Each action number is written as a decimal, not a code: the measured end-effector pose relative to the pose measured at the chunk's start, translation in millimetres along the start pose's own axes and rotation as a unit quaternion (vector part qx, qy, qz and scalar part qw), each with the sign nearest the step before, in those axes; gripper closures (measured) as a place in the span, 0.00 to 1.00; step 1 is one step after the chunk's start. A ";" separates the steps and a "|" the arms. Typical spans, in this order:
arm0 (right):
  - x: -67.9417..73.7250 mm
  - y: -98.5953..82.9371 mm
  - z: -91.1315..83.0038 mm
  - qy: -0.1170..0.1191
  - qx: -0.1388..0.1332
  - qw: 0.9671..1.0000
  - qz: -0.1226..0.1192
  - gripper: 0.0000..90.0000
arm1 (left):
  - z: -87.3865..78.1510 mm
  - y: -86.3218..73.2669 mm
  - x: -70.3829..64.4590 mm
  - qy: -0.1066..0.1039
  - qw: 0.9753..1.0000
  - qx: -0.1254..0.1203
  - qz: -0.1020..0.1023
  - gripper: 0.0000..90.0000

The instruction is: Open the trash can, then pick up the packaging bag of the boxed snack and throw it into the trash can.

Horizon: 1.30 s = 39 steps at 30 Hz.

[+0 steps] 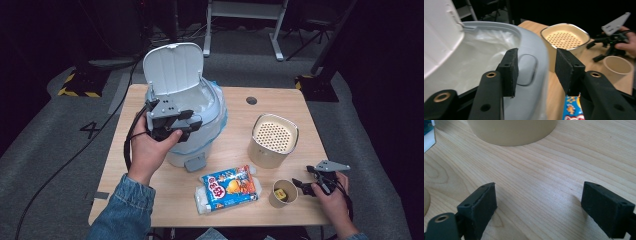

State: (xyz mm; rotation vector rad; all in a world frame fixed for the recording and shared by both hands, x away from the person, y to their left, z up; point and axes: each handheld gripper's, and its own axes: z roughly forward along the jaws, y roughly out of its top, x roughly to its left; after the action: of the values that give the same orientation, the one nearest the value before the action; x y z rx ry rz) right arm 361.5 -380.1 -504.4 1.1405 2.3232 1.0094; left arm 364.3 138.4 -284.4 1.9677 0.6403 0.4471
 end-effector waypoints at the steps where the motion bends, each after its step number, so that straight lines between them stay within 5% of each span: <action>1: 0.0 0.0 0.0 0.000 0.000 1.000 0.000 0.15 | -0.6 -0.8 -1.9 -0.007 1.000 0.001 0.001 0.56; 7: 0.0 0.0 0.0 0.000 0.000 1.000 0.000 0.15 | -0.5 -6.7 -15.4 -0.035 0.999 -0.004 -0.008 0.48; 18: 0.0 0.0 0.0 0.000 0.000 1.000 0.000 0.15 | 23.8 -21.6 -44.2 -0.062 0.998 0.001 0.004 0.41; 24: 0.0 0.0 0.0 0.000 0.000 1.000 0.000 0.15 | 49.1 -37.7 -55.1 -0.089 0.996 0.002 -0.027 0.28; 28: 0.0 0.0 0.0 0.000 0.000 1.000 0.000 0.15 | 72.2 -54.9 -63.0 -0.105 0.994 0.021 -0.033 0.21; 39: 0.1 0.0 0.0 0.000 0.000 1.000 0.000 0.15 | 118.7 -84.1 -76.7 -0.117 0.988 0.094 -0.018 0.32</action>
State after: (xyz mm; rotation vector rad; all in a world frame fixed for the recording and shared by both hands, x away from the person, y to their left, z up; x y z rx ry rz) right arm 361.5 -380.1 -504.4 1.1404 2.3228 1.0085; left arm 348.8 41.0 -416.1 2.1428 0.5842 0.1319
